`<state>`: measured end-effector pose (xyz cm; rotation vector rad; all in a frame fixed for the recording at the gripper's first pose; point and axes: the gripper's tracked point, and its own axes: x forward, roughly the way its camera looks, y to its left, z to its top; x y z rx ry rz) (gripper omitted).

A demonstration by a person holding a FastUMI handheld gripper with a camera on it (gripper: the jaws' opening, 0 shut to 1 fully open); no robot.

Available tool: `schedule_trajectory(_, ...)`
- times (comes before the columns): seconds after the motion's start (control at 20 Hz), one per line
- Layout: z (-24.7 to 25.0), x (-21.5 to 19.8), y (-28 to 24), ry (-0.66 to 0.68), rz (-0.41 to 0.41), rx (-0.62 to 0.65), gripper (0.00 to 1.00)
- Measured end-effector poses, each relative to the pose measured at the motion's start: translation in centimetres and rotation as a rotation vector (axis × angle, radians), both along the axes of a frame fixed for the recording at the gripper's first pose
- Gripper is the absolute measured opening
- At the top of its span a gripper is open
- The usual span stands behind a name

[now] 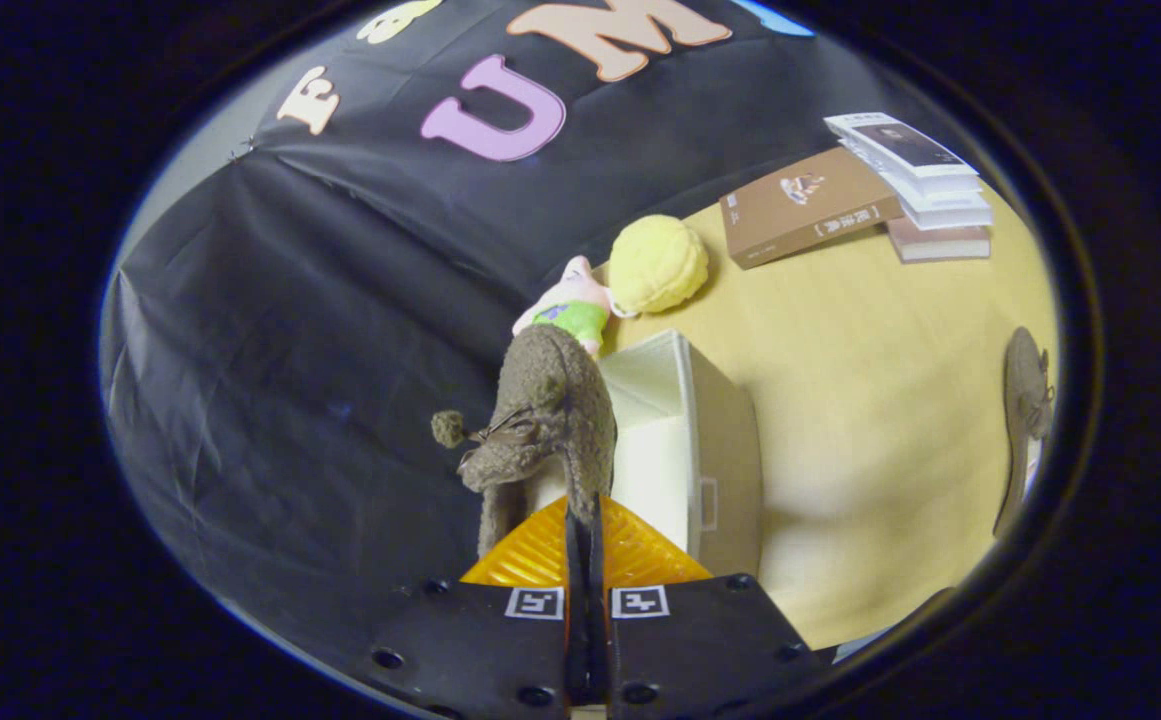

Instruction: Open the storage box then place both shoes into the box .Put the left shoe in first, then the right shoe, with the right side of both shoes facing outward in a uniform manner.

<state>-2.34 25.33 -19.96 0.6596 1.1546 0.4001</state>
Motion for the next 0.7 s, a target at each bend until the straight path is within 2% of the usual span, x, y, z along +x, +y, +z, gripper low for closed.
schedule_trajectory(0.45,-4.7,-1.5,3.8,0.04,0.04,-0.126,0.04)
schedule_trajectory(0.7,-7.6,-1.8,4.9,0.063,0.028,-0.197,0.04)
